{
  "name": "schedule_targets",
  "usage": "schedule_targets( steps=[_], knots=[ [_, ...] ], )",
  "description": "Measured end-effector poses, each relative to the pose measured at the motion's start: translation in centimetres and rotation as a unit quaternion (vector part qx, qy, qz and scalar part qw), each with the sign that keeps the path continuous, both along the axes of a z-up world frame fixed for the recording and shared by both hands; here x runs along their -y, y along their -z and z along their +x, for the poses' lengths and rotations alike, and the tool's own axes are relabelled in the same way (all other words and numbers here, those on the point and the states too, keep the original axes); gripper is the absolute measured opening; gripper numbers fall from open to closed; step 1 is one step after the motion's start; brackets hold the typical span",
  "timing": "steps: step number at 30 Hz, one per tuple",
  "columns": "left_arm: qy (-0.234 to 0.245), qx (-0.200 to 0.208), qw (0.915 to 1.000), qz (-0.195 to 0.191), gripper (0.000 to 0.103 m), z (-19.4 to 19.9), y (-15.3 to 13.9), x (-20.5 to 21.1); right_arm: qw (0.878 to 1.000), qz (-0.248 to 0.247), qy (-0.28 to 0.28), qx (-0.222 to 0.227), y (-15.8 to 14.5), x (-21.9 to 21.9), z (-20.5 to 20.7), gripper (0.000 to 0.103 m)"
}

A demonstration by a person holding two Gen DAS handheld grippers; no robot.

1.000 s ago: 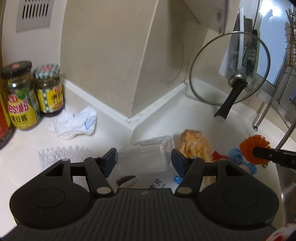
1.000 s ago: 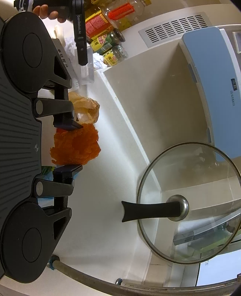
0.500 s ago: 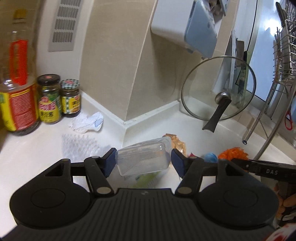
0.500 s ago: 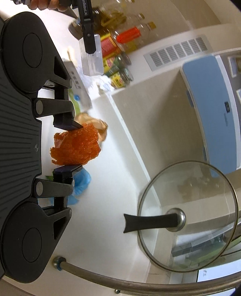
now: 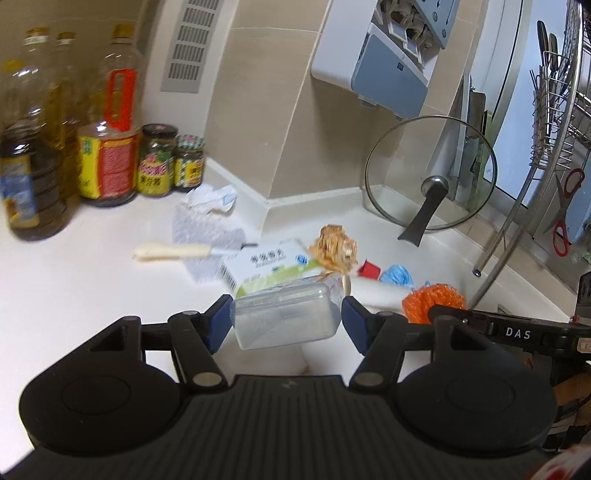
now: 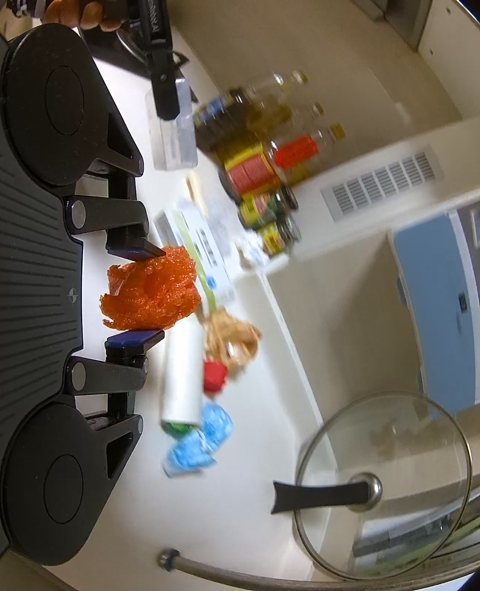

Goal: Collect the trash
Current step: 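Carry the container and scrubber down over the wastebasket with both tools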

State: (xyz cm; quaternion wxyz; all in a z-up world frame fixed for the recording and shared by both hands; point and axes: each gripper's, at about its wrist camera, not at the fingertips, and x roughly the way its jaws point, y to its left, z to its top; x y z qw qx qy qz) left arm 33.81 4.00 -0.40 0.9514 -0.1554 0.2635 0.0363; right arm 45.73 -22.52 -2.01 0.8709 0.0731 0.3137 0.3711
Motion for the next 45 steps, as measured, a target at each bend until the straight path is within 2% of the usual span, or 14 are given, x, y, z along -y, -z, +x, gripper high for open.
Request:
schedule_targets(
  steps=[10,22,33,45],
  knots=[
    [-0.008,-0.036,0.9991,-0.023,0.061,-7.1,2.3,-0.4,0.999,-0.008,-0.037,-0.030,1.0,-1.9,-7.7,0.039],
    [0.006,-0.108,0.9934,-0.039,0.061,-12.5,8.2,-0.6,0.992,-0.068,-0.047,-0.099,7.3,-5.0,-14.7,0.039],
    [0.018,-0.177,0.9838,-0.026,0.061,-13.0,15.2,-0.2,0.980,-0.134,-0.044,-0.140,14.7,-6.4,-16.2,0.039],
    [0.008,-0.236,0.9716,-0.019,0.061,-10.0,22.9,1.9,0.974,-0.170,-0.033,-0.147,22.1,-6.4,-15.1,0.039]
  ],
)
